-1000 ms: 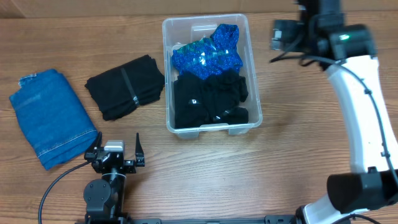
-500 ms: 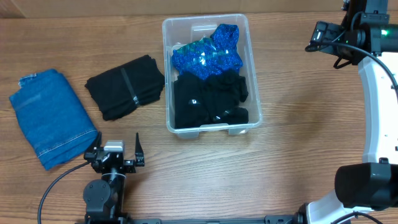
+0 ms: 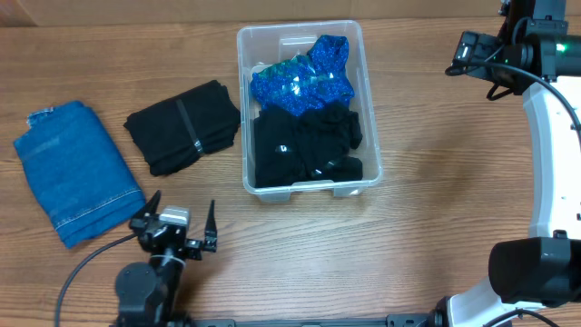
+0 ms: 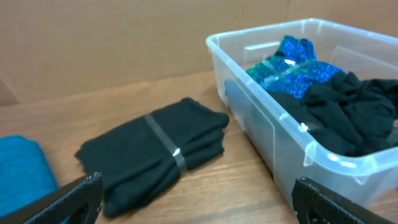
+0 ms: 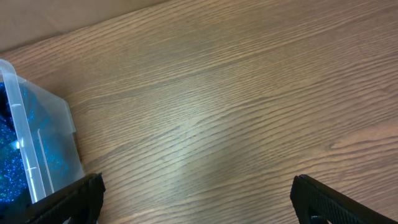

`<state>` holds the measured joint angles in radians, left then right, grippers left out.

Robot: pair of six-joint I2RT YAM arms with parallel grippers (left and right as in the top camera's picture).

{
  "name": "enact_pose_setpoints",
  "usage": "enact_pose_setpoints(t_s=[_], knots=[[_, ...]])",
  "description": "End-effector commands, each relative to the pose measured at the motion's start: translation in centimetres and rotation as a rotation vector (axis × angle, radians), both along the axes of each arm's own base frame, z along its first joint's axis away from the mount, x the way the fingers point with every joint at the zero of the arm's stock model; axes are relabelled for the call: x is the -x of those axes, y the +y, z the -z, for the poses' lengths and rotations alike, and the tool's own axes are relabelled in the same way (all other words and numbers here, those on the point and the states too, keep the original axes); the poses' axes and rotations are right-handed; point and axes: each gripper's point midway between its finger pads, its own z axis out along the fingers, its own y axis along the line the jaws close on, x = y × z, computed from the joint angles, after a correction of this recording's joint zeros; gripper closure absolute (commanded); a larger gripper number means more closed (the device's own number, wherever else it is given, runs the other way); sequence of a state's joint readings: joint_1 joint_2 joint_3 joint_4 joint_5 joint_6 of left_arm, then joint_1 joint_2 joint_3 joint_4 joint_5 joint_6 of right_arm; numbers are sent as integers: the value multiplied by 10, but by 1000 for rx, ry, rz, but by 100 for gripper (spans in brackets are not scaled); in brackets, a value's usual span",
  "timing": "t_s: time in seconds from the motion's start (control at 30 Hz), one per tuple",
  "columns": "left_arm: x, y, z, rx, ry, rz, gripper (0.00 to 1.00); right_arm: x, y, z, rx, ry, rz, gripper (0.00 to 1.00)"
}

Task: Pack container
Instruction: 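Reach the left gripper to the banded black folded garment and grasp it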

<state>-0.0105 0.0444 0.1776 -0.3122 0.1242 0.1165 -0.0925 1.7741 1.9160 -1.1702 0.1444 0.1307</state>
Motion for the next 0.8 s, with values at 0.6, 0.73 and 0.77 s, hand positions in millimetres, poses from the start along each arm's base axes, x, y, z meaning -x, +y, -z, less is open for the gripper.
enact_pose_setpoints(t_s=[0.6,0.73,0.77], knots=[[-117,45,-46,-372,994,-73,0,0,0,-3,-4,-11,2,0],[-128,28,13,-377,1155,99,0,0,0,-3,-4,-11,2,0],[-130,28,25,-381,1191,107,0,0,0,-3,-4,-11,2,0]])
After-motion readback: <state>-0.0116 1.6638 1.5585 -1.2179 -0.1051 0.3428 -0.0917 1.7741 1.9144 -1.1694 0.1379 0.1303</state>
